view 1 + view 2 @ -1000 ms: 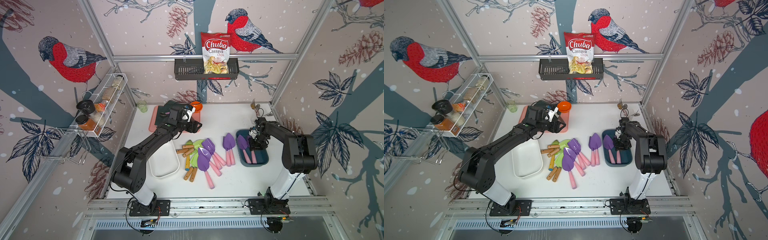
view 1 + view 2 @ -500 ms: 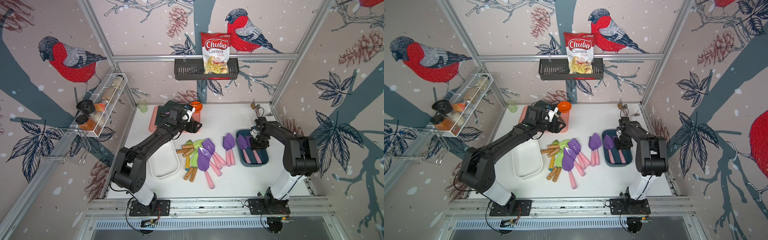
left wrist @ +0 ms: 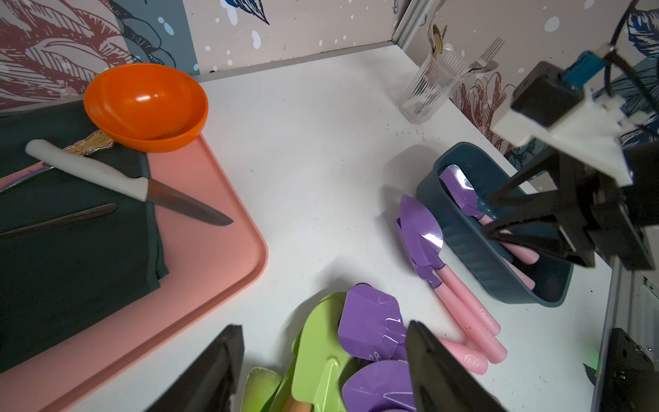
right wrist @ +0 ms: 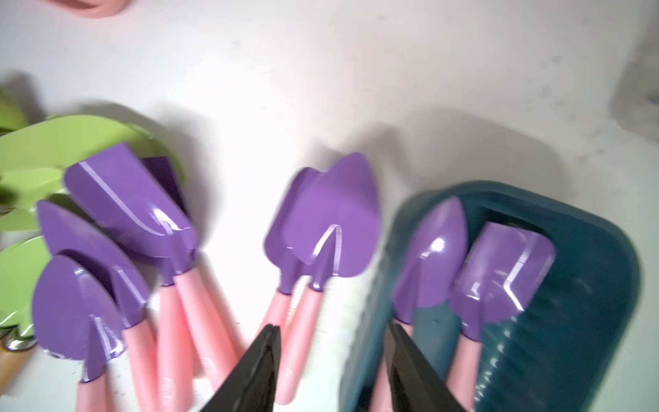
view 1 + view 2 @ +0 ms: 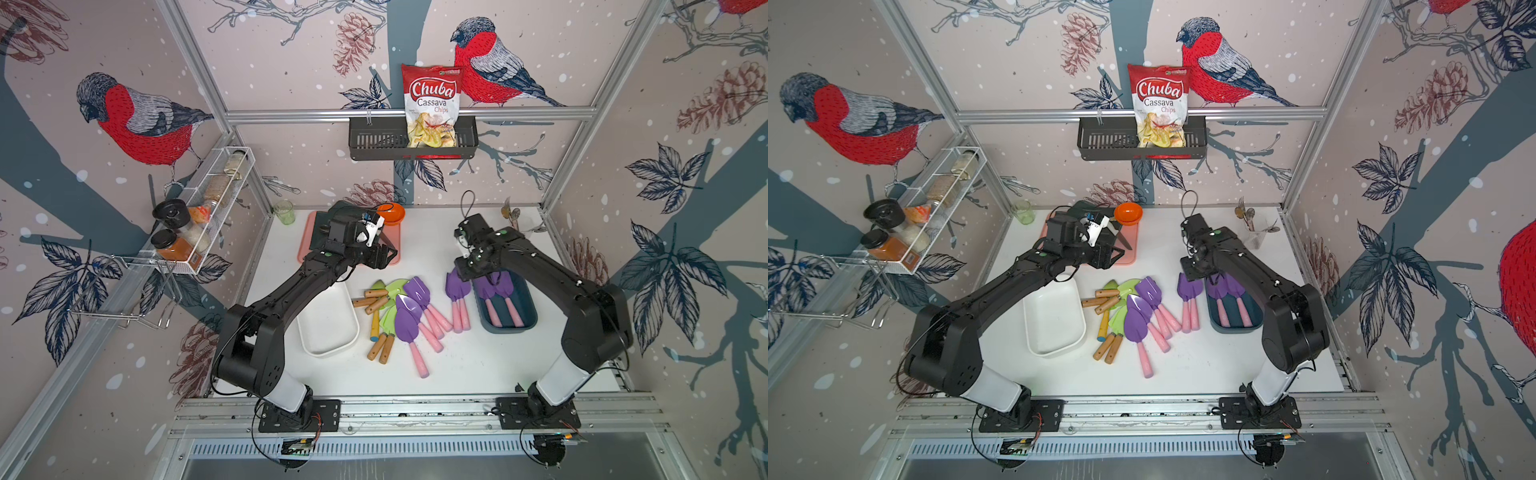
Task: Sort the small shovels by color and place them into the storage box
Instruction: Adjust the shovel at the center of the board.
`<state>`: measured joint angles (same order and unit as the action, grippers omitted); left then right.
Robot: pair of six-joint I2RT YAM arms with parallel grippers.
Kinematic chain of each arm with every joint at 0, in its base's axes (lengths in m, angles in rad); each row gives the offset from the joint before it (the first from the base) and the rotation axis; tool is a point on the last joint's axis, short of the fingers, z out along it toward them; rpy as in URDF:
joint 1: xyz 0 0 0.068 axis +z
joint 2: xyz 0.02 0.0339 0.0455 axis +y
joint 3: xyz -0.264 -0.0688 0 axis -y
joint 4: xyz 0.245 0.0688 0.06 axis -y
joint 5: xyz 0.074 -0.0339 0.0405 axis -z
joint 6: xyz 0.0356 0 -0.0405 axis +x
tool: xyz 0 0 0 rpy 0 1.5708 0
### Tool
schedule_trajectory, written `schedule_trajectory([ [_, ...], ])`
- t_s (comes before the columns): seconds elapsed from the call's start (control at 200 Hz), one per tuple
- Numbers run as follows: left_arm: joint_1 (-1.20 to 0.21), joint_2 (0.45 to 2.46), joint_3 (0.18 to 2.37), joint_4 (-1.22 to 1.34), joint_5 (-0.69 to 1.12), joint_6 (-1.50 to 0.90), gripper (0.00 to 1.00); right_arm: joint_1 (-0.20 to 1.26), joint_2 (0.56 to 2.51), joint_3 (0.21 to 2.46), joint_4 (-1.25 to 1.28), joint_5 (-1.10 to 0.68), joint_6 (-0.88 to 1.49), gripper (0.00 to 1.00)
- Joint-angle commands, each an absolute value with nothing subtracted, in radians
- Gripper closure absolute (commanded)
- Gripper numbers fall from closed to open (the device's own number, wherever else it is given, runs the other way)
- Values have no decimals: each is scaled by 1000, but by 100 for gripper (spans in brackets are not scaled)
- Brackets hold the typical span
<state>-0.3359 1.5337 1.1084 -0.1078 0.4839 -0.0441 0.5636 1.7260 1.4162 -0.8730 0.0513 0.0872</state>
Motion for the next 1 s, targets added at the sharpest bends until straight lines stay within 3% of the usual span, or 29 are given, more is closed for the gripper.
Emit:
schedule_trajectory([
  [0.0,-314,1508,1078,-116,518,-3,24,643,1775,1431,-854,43,169,48],
  [0.2,-285,1469,1004,-127,539,34,24,715,1857,1405,-764,-29,188,49],
  [0.996,-245,1433,941,-138,534,60,23,686,1887,1227,-639,-132,172,53],
])
